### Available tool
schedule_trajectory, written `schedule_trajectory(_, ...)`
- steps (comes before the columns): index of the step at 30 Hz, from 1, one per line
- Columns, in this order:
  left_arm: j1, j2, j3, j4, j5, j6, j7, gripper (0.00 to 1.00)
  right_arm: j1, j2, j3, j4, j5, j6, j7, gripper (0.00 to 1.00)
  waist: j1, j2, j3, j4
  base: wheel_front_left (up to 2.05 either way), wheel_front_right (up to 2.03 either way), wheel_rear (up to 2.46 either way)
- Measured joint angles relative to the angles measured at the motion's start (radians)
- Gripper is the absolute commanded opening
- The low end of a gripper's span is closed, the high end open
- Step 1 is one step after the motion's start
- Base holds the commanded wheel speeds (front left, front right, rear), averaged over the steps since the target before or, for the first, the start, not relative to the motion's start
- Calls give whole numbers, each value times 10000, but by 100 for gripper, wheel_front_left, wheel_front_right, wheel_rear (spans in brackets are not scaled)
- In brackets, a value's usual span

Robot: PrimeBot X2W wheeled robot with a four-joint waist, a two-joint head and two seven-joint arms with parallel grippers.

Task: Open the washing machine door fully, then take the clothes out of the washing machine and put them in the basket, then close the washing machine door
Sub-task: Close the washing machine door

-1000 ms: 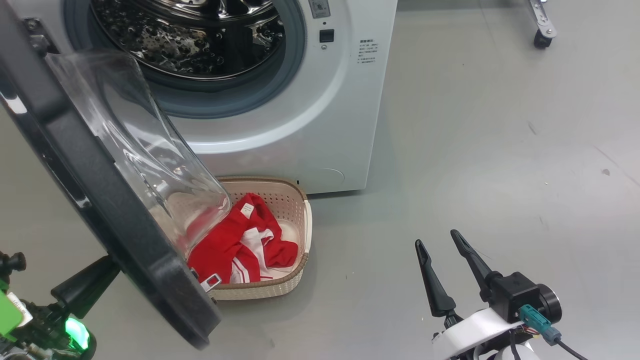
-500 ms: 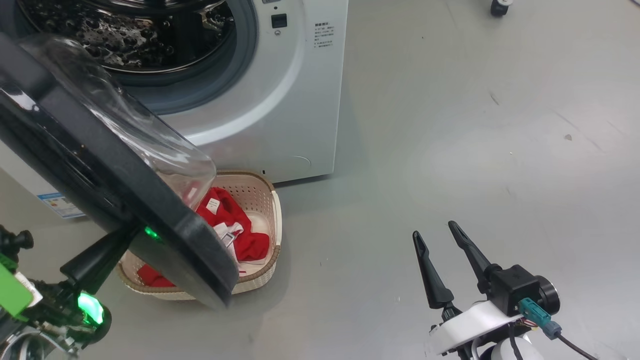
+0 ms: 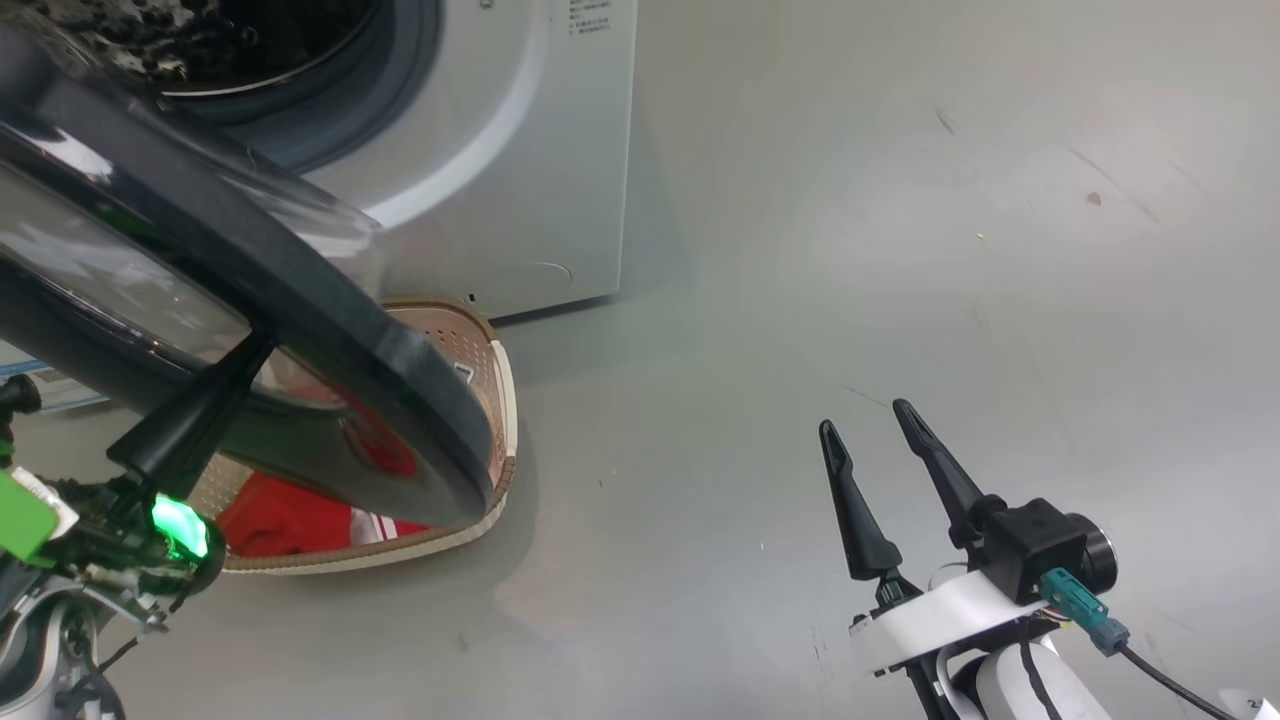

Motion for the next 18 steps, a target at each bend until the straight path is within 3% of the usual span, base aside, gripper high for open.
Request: schedule_trajectory(18, -2011, -276, -272, 159, 1143, 33, -1001, 0, -756, 6, 430, -640, 740, -343, -75, 100, 0, 0, 1493, -709, 0, 0, 0)
